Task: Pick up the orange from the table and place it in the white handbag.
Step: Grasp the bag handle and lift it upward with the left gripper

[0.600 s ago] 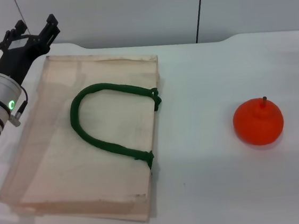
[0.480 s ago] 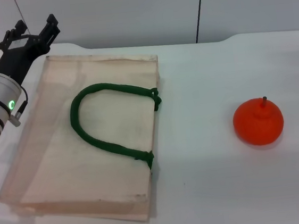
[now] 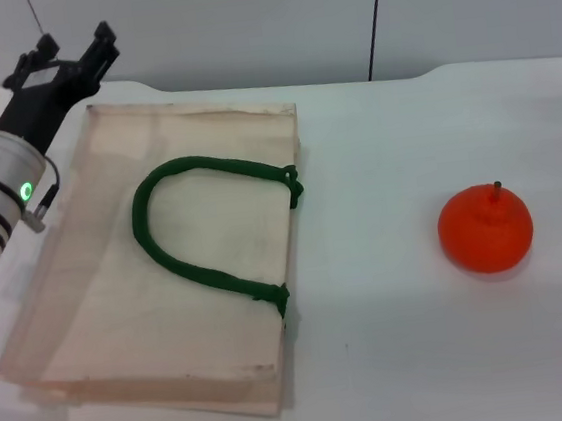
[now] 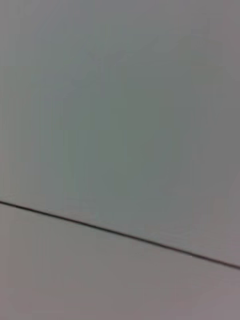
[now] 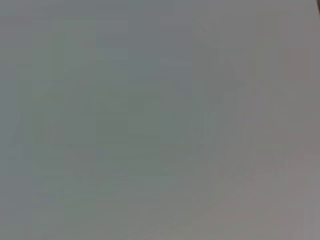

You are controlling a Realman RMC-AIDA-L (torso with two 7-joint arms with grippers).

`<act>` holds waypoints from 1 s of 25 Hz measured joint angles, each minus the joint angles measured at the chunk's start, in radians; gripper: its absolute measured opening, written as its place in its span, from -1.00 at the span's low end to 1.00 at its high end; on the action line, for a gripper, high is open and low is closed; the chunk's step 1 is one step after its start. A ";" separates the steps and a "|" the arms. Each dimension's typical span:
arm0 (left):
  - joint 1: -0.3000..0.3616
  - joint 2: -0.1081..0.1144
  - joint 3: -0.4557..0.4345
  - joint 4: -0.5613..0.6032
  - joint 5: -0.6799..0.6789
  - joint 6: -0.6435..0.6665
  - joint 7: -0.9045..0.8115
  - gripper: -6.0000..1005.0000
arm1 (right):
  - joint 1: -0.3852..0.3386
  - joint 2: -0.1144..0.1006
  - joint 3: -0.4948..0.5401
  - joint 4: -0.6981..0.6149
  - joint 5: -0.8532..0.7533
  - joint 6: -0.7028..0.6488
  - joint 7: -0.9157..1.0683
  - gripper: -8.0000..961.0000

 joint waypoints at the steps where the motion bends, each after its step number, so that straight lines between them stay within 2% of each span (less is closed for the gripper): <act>1: -0.006 0.003 0.002 -0.002 0.007 0.000 -0.018 0.75 | -0.003 -0.001 0.000 0.000 0.000 0.000 0.000 0.83; 4: -0.038 0.020 0.011 -0.042 0.087 0.002 -0.163 0.74 | -0.015 -0.003 0.000 -0.004 0.000 -0.002 0.000 0.83; 8: -0.095 0.053 0.041 -0.205 0.332 0.084 -0.544 0.75 | -0.021 -0.006 0.000 -0.009 0.000 -0.011 0.000 0.82; 10: -0.135 0.067 0.041 -0.343 0.488 0.161 -0.790 0.75 | -0.019 -0.006 0.000 -0.009 0.000 -0.011 0.000 0.82; 11: -0.147 0.070 0.041 -0.377 0.524 0.175 -0.846 0.75 | -0.017 -0.006 0.000 -0.009 0.000 -0.012 0.000 0.82; 12: -0.178 0.079 0.042 -0.476 0.640 0.212 -0.986 0.75 | -0.016 -0.006 0.000 -0.009 0.000 -0.012 0.000 0.82; 15: -0.241 0.099 0.042 -0.697 0.883 0.343 -1.201 0.75 | -0.013 -0.007 0.000 -0.009 0.000 -0.012 0.000 0.81; 16: -0.241 0.099 0.042 -0.697 0.883 0.343 -1.201 0.75 | -0.013 -0.007 0.000 -0.009 0.000 -0.013 0.000 0.81; 18: -0.261 0.105 0.043 -0.774 0.979 0.404 -1.219 0.75 | -0.013 -0.007 0.000 -0.009 0.000 -0.013 0.000 0.81; 23: -0.344 0.143 0.042 -0.812 1.279 0.511 -1.267 0.75 | -0.014 -0.007 0.000 -0.009 0.000 -0.014 0.000 0.80; 25: -0.355 0.141 0.042 -0.811 1.318 0.506 -1.269 0.75 | -0.013 -0.007 0.000 -0.009 0.000 -0.014 0.000 0.80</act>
